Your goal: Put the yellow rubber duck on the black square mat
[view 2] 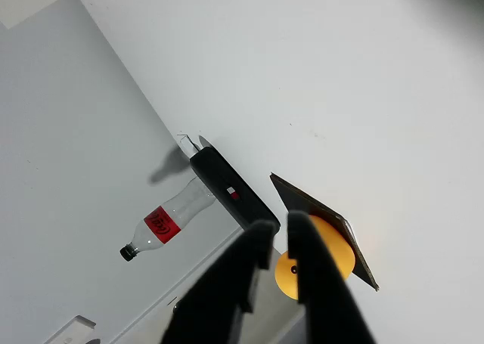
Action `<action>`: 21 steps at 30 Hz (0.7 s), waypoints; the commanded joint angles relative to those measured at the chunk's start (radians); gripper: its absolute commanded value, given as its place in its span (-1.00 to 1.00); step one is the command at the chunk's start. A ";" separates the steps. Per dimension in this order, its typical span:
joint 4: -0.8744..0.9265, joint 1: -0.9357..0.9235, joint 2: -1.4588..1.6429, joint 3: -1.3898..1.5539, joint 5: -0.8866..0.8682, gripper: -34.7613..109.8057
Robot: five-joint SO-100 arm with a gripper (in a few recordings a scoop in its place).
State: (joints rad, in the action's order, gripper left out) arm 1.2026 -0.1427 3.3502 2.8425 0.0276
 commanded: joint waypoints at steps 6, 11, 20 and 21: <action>0.005 -0.012 0.015 0.006 0.017 -0.49; 0.005 -0.011 0.014 0.006 0.017 -0.49; -0.006 -0.009 -0.137 -0.009 0.017 -0.49; -0.008 -0.009 -0.152 -0.011 0.017 -0.49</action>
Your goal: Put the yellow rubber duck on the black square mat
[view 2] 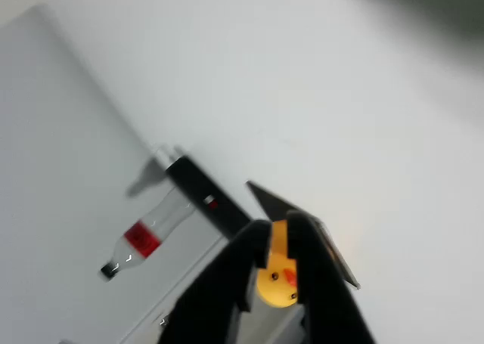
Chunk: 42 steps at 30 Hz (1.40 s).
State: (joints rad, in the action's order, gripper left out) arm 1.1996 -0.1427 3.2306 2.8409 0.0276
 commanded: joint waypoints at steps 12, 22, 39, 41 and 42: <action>-0.005 -0.009 -0.052 -0.009 0.017 -0.49; -0.106 -0.009 -0.199 -0.008 0.018 -0.49; -0.137 -0.008 -0.192 0.025 0.025 -0.49; -0.137 -0.008 -0.190 0.023 0.034 -0.49; -0.137 -0.008 -0.190 0.025 0.048 -0.49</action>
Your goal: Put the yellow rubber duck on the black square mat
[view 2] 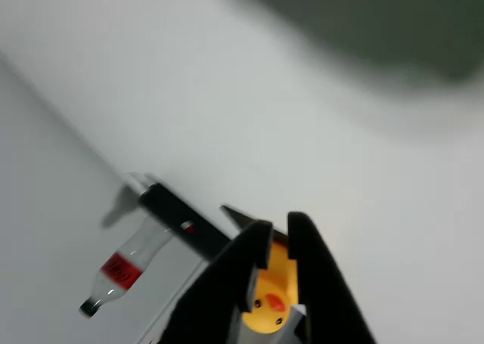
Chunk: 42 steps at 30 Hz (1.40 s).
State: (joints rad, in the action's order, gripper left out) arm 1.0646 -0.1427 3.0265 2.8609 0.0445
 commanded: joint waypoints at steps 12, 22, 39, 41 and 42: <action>-0.002 -0.009 0.014 0.009 0.123 -0.49; 0.006 -0.011 0.014 0.009 0.123 -0.49; 0.003 -0.011 0.014 0.009 0.123 -0.49; 0.002 -0.011 0.014 0.009 0.123 -0.49; 0.002 -0.011 0.014 0.009 0.123 -0.49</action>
